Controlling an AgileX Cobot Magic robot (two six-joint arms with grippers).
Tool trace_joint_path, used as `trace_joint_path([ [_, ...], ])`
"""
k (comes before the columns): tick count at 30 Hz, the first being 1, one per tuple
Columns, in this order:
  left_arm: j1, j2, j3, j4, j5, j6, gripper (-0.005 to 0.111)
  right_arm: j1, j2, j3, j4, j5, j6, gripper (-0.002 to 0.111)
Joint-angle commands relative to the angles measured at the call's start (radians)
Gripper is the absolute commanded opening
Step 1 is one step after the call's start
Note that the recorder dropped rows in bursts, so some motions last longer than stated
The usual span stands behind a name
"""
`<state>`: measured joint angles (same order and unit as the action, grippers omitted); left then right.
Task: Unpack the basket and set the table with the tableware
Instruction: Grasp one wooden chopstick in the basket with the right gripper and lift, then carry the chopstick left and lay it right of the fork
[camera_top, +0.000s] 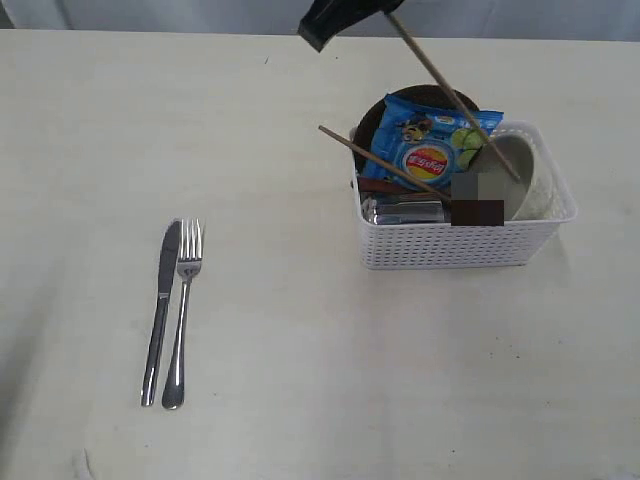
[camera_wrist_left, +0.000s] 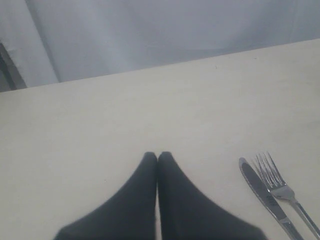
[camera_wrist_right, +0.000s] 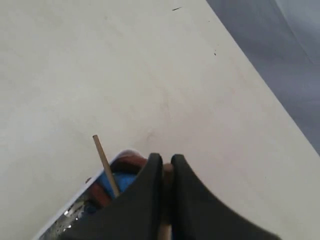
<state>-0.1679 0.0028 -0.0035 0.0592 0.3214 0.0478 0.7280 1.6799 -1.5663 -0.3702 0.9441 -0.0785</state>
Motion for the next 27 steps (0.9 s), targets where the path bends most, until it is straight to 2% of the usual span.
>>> trace_joint_path([
  [1, -0.007, -0.003, 0.003, -0.011, -0.002, 0.002, 0.000, -0.002, -0.064, -0.004, -0.032, 0.060, 0.035, 0.000],
  [7, -0.007, -0.003, 0.003, -0.011, -0.002, 0.002, 0.000, -0.004, -0.090, -0.004, 0.043, 0.130, 0.187, 0.000],
  [14, -0.007, -0.003, 0.003, -0.011, -0.002, 0.002, 0.000, -0.004, -0.069, -0.002, 0.477, 0.141, 0.198, 0.000],
  [17, -0.007, -0.003, 0.003, -0.011, -0.002, 0.002, 0.000, -0.004, -0.029, 0.004, 0.604, 0.141, 0.198, 0.000],
  [23, -0.007, -0.003, 0.003, -0.011, -0.002, 0.002, 0.000, -0.004, 0.070, 0.095, 0.894, 0.025, 0.153, 0.000],
  [27, -0.007, -0.003, 0.003, -0.011, -0.002, 0.002, 0.000, -0.004, 0.128, 0.140, 0.982, -0.068, 0.137, 0.000],
])
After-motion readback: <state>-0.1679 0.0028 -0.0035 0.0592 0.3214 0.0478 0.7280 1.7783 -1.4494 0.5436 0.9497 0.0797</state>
